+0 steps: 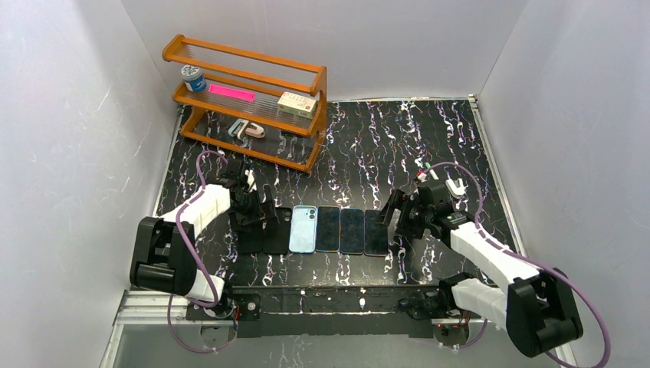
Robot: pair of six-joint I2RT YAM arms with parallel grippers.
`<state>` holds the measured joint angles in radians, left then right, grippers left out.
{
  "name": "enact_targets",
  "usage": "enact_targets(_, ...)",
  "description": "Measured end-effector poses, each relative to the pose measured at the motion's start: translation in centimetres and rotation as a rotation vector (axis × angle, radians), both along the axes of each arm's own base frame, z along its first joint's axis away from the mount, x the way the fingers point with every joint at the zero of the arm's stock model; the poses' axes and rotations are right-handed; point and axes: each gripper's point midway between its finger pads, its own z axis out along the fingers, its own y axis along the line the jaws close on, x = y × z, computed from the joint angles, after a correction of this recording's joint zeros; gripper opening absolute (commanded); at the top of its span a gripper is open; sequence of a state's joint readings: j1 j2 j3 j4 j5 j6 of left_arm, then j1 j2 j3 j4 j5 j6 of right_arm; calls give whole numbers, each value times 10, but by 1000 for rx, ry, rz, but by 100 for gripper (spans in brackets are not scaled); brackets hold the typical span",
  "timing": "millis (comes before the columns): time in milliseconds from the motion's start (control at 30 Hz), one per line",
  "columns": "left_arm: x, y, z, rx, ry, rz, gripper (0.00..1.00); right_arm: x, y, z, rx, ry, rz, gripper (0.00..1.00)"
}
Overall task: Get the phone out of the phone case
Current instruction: Reset both arms
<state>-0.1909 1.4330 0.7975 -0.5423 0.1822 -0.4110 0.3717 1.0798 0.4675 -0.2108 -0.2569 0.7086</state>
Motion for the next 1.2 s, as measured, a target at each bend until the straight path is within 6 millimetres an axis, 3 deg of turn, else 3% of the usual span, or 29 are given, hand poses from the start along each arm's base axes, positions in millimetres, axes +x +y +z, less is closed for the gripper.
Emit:
enact_targets(367,10,-21,7,-108,-51,-46,98,20,-28,43,-110,-217,-84,99)
enact_targets(667,3,-45,9,-137,-66,-158,98,25,-49,70,-186,-330,-141,99)
enact_targets(900,3,-42,18,-100,-107,-169,98,32,-65,103,-246,-442,-177,99)
enact_targets(1067,19,-30,69,-43,-283,-134,98,36,-84,148,-310,-573,-223,99)
enact_targets(1200,31,-9,147,16,-544,-53,98,34,-100,200,-340,-720,-271,99)
